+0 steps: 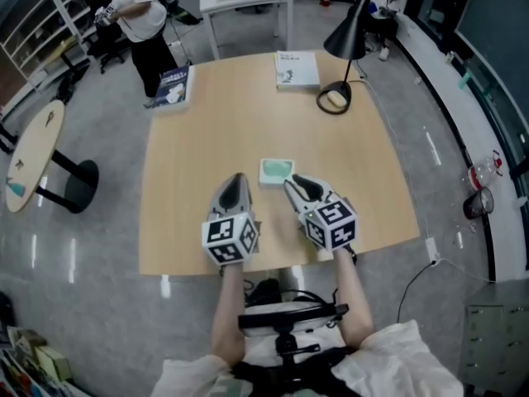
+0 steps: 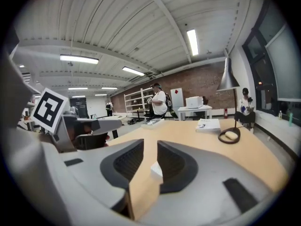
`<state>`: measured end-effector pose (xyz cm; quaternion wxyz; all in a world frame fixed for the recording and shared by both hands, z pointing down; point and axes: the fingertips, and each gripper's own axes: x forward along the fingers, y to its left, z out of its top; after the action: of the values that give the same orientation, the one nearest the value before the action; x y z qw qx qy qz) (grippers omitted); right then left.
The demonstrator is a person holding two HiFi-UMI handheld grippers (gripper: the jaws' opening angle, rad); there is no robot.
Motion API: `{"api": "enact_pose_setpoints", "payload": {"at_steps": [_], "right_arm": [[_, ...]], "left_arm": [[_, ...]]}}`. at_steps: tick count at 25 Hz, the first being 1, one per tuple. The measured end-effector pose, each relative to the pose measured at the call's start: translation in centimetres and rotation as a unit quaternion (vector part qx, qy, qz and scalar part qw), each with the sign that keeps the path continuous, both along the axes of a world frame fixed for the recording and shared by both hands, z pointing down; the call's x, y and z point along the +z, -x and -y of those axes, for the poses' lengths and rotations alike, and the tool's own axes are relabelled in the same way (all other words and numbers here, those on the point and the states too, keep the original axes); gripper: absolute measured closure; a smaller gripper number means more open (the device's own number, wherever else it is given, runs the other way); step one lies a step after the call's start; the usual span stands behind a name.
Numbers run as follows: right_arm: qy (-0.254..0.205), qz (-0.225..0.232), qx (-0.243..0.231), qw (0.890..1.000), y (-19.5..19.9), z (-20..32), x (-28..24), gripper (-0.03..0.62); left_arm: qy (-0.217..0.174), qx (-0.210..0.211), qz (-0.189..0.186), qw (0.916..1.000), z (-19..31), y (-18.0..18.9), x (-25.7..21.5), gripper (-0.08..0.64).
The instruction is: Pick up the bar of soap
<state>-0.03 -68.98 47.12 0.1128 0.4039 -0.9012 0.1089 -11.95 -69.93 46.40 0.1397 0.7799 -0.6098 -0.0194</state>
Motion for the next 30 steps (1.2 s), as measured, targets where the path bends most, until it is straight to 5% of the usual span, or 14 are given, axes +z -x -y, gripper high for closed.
{"api": "enact_pose_setpoints", "payload": {"at_steps": [5, 10, 13, 17, 21, 24, 30], "right_arm": [[0.041, -0.072, -0.057, 0.995, 2.4, 5.4, 4.7, 0.464], [0.084, -0.159, -0.129, 0.975, 3.4, 8.1, 8.6, 0.433], [0.091, -0.233, -0.18, 0.951, 3.5, 9.1, 10.6, 0.433], [0.074, -0.344, -0.244, 0.904, 3.5, 10.5, 13.2, 0.433], [0.074, -0.402, -0.294, 0.864, 3.8, 10.7, 14.9, 0.433], [0.089, -0.427, -0.307, 0.846, 3.4, 10.9, 16.4, 0.433], [0.097, -0.442, -0.32, 0.832, 3.9, 10.7, 17.3, 0.433]], "left_arm": [[0.044, 0.023, -0.01, 0.9987, 5.5, 0.4, 2.9, 0.545], [0.094, 0.03, 0.002, 0.9951, 8.7, 0.2, 6.7, 0.545], [0.121, 0.029, 0.013, 0.9921, 9.8, -0.4, 8.9, 0.545], [0.152, 0.023, 0.029, 0.9877, 10.7, -0.5, 11.3, 0.545], [0.158, 0.02, 0.025, 0.9868, 11.5, -0.2, 12.1, 0.545], [0.159, 0.008, 0.01, 0.9872, 12.0, 0.7, 12.3, 0.545], [0.173, -0.002, 0.0, 0.985, 12.4, 1.4, 13.3, 0.545]]}}
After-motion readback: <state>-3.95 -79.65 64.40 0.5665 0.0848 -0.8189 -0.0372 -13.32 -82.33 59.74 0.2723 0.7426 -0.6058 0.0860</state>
